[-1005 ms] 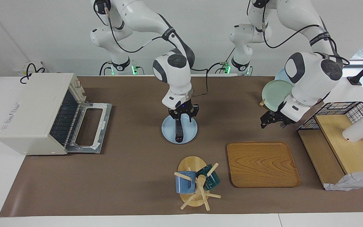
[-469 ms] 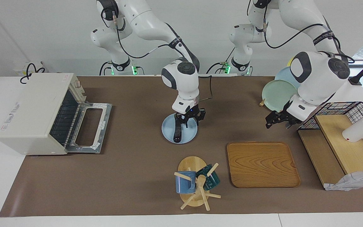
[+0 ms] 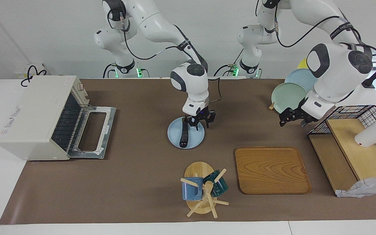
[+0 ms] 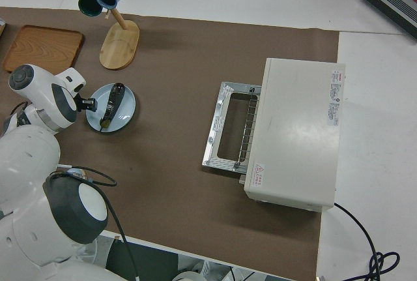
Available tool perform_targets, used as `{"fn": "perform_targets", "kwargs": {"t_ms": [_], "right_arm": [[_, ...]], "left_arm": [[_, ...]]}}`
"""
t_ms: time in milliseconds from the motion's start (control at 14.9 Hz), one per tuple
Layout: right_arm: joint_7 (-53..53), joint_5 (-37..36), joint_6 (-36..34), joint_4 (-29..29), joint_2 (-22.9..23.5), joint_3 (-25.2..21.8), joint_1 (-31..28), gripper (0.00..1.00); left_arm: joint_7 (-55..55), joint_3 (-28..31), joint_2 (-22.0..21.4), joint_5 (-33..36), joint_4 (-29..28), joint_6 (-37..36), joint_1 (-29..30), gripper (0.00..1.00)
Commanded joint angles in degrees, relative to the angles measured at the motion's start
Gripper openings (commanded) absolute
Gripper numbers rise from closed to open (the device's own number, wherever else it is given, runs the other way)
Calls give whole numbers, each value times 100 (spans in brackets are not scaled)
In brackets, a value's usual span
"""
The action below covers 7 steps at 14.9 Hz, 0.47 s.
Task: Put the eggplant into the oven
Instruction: 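Grasp the eggplant on the plate with the right gripper while the left gripper retracts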
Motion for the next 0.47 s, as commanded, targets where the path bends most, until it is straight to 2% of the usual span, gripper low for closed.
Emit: {"fn": "perform_targets", "kwargs": {"t_ms": [0, 67, 134, 268, 402], "right_arm": [[25, -107, 43, -86, -49, -9, 6, 26], [7, -116, 34, -104, -57, -17, 6, 6], [-36, -142, 51, -165, -66, -17, 6, 0], [-334, -168, 43, -262, -84, -26, -2, 0], [-406, -500, -202, -192, -84, -35, -20, 0]], "left_arm": [[27, 1, -654, 200, -143, -494, 5, 100], [27, 1, -813, 200, -257, -539, 14, 100], [19, 1, -1006, 200, -458, -566, 14, 100], [18, -8, -1288, 200, -950, -479, 66, 100], [53, -8, -1490, 200, -1416, -155, 66, 100]]}}
